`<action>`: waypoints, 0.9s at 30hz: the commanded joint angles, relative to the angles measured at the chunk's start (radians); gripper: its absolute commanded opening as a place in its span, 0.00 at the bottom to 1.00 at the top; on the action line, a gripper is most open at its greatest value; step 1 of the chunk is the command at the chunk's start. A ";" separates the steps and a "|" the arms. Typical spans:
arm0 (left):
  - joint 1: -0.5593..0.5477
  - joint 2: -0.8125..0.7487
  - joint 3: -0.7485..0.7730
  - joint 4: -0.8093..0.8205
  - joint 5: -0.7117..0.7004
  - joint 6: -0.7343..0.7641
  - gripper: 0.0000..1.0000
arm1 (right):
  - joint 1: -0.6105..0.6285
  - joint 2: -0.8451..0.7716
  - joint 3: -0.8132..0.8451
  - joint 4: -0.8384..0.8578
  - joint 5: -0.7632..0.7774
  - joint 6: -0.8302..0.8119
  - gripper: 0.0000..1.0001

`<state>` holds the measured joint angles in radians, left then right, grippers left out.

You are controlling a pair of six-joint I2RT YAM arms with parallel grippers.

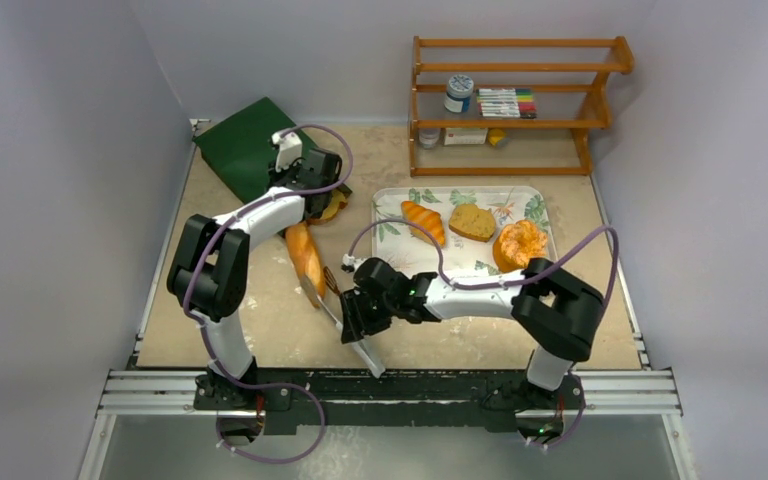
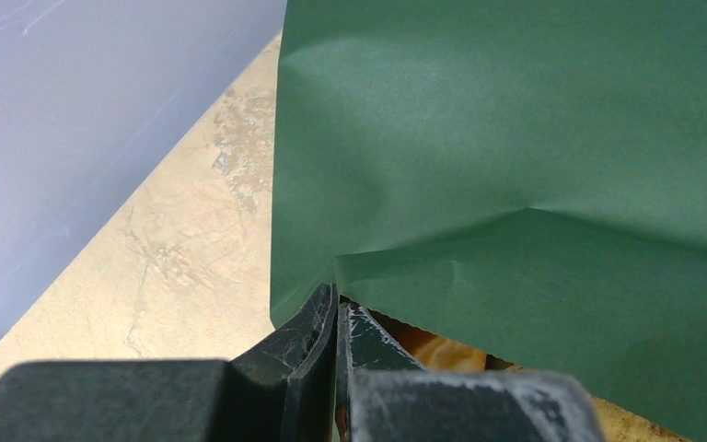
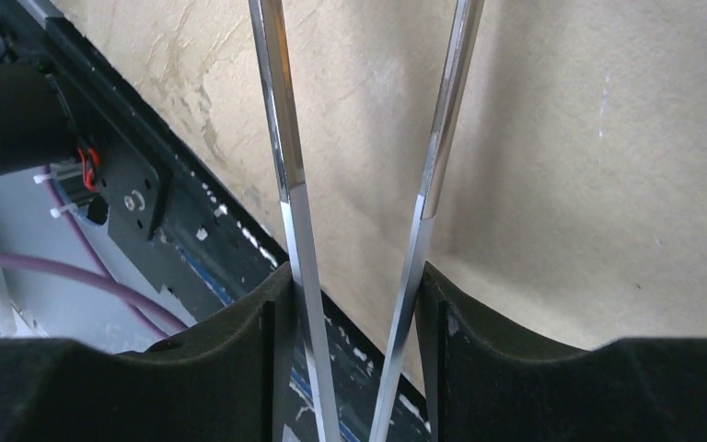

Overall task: Take the fake bread out of the paper bag
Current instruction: Pick up the fake bread from the center of the board.

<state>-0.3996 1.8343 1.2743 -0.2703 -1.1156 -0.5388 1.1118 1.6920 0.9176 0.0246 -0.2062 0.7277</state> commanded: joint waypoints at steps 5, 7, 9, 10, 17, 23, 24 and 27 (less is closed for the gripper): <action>0.008 -0.033 -0.027 0.044 0.019 -0.035 0.00 | 0.011 0.096 0.188 -0.050 0.104 0.030 0.50; 0.008 -0.039 -0.037 0.046 0.025 -0.042 0.00 | 0.011 0.135 0.246 -0.094 0.125 0.019 0.50; 0.008 -0.046 -0.050 0.049 0.030 -0.049 0.00 | 0.010 0.181 0.315 -0.139 0.153 0.003 0.50; 0.009 -0.047 -0.056 0.051 0.032 -0.051 0.00 | 0.010 0.215 0.359 -0.165 0.153 -0.005 0.50; 0.009 -0.051 -0.076 0.066 0.046 -0.048 0.00 | 0.010 0.282 0.447 -0.242 0.184 -0.011 0.39; 0.017 -0.034 -0.058 0.074 0.051 -0.038 0.00 | 0.011 0.210 0.429 -0.281 0.226 -0.014 0.19; 0.019 -0.030 -0.051 0.073 0.050 -0.037 0.00 | 0.011 0.191 0.422 -0.284 0.236 -0.014 0.17; 0.028 -0.019 -0.030 0.065 0.047 -0.040 0.00 | 0.011 0.136 0.414 -0.312 0.254 -0.022 0.15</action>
<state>-0.3923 1.8278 1.2007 -0.2405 -1.0798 -0.5648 1.1248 1.9537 1.3235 -0.2440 -0.0212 0.7208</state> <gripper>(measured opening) 0.006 0.451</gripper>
